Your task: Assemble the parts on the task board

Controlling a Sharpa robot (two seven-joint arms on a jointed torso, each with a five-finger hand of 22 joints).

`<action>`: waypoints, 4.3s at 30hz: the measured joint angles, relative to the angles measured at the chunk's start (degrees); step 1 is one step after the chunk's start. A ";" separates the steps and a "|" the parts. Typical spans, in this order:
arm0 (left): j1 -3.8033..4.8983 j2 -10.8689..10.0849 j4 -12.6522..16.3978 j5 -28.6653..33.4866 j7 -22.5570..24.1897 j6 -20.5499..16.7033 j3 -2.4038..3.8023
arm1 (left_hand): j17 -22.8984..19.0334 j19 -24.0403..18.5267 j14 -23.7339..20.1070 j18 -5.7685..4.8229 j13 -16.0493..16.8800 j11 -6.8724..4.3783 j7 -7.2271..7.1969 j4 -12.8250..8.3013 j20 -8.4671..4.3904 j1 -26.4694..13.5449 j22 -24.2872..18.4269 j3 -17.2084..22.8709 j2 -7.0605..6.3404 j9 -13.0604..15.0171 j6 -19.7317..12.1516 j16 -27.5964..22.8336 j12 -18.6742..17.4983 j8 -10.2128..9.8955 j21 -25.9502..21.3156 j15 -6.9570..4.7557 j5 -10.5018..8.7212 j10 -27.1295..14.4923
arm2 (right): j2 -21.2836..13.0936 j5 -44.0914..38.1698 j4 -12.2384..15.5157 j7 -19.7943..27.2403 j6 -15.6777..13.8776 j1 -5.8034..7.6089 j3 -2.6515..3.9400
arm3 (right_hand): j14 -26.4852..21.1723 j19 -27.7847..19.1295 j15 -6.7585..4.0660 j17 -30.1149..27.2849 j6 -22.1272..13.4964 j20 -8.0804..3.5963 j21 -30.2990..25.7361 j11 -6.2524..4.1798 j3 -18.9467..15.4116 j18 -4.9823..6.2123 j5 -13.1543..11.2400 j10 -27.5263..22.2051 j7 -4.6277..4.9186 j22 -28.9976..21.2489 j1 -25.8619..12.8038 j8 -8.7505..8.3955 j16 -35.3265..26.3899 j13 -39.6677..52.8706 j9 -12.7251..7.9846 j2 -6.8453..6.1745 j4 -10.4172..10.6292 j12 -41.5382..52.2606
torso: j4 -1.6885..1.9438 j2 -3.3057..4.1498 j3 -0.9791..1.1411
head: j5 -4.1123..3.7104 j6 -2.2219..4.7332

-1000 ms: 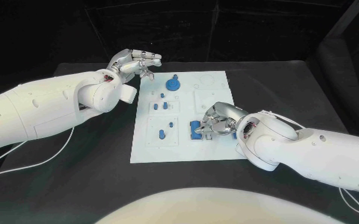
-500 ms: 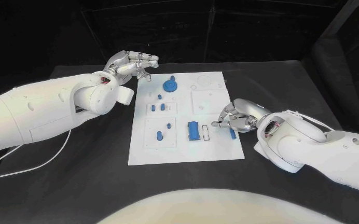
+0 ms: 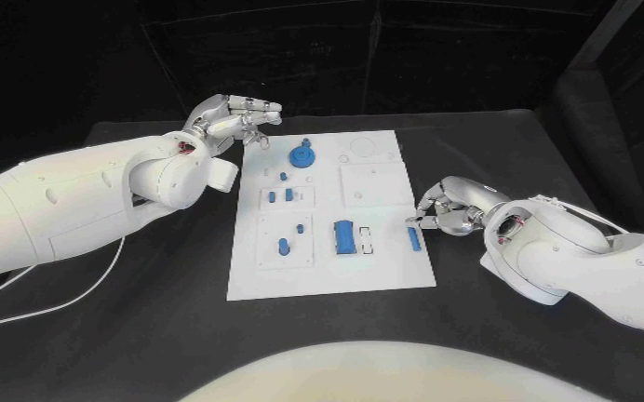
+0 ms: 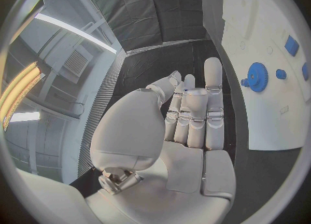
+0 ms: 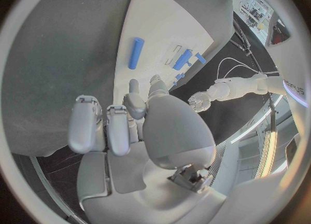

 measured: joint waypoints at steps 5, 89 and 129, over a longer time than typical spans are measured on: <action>0.00 -0.07 0.00 0.00 0.00 0.01 -0.01 | 0.00 0.00 0.00 0.00 0.00 0.00 0.00 0.00 0.00 0.00 0.00 0.00 0.00 0.00 0.00 0.00 0.00 0.00 0.00 0.00 0.00 0.00 | 0.83 -1.98 -1.27 -0.33 1.62 -0.06 -0.03 | 0.00 0.00 0.00 0.00 0.00 0.00 0.00 0.20 -0.16 0.00 0.00 -0.20 0.00 -0.13 0.00 -0.35 0.00 -0.11 -0.07 0.00 -0.16 -0.01 | 0.01 0.02 0.00 | -0.01 -0.10; -0.01 -0.27 0.03 0.00 -0.34 0.56 -0.05 | -0.22 0.00 -0.20 0.00 0.15 0.00 0.00 -0.16 0.00 0.00 -0.03 -0.16 0.00 -0.04 0.00 0.00 0.00 0.00 0.00 0.20 0.00 0.00 | 6.61 3.75 1.57 -1.20 -2.88 -1.09 -0.06 | 0.33 -0.28 0.11 0.01 5.24 -0.10 -0.54 -0.32 14.72 0.01 8.89 -0.48 0.10 0.61 7.89 -9.91 -0.50 -0.18 -4.35 -2.93 -1.78 -2.28 | 0.08 0.02 -0.07 | 0.12 -0.59; 0.00 0.00 0.21 0.00 -1.40 1.56 -0.05 | -0.27 0.00 -0.20 0.00 0.19 -0.21 0.00 -0.16 0.00 0.00 -0.02 -0.16 0.00 -0.03 0.00 0.00 0.00 0.00 0.00 0.21 0.00 -0.21 | 12.21 7.14 -3.29 -3.38 1.65 -1.07 -0.04 | -0.19 0.74 -0.82 0.00 8.72 -1.13 0.28 -1.85 18.40 -0.90 11.65 2.89 -0.75 2.09 3.20 -8.98 0.02 2.16 -2.61 -4.75 1.26 0.94 | -0.01 0.02 -0.03 | 0.00 -0.87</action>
